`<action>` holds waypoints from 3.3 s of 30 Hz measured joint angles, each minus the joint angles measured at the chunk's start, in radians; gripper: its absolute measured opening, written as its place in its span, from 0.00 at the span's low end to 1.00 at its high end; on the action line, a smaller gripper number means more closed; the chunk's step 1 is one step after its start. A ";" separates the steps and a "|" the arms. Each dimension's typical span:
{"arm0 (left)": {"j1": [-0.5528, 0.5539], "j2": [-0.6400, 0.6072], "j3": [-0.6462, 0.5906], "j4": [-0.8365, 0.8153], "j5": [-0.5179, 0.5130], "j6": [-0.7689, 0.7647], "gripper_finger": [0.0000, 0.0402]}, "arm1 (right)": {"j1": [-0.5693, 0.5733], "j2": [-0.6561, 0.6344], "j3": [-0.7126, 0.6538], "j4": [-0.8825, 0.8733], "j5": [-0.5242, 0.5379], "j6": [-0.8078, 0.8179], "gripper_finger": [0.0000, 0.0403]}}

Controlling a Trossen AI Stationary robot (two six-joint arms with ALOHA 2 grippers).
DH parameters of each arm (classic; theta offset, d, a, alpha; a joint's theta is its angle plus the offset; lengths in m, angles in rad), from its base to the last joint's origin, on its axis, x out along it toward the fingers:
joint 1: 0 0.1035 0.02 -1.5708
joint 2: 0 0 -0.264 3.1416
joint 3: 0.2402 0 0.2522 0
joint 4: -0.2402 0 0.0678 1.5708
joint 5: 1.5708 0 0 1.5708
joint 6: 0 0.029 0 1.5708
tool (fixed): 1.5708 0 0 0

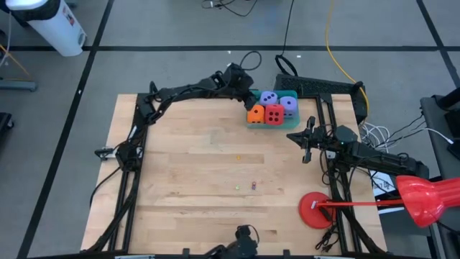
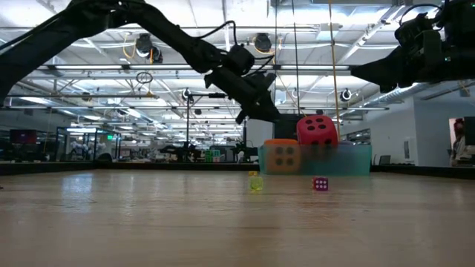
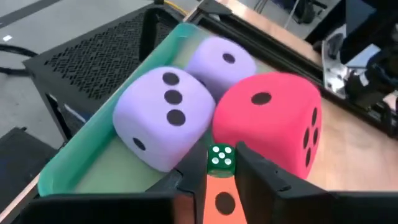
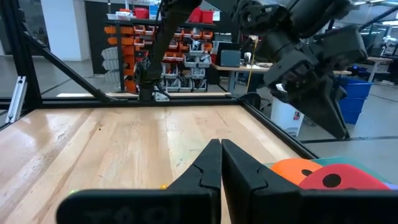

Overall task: Pick & Place Dice
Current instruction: Put the small dark green dice into the blue transparent bin, then adjust the blue transparent bin

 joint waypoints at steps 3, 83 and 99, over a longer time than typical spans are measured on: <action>-0.004 0.005 0.000 -0.015 0.013 0.024 0.30 | 0.000 0.000 0.000 0.000 0.000 0.000 0.01; 0.042 -0.489 -0.798 0.242 -0.011 0.062 0.00 | -0.381 0.565 0.161 -0.306 0.540 0.464 0.00; 0.065 -0.486 -0.798 0.149 -0.029 0.145 0.02 | -0.487 0.866 0.161 0.074 0.305 0.288 0.00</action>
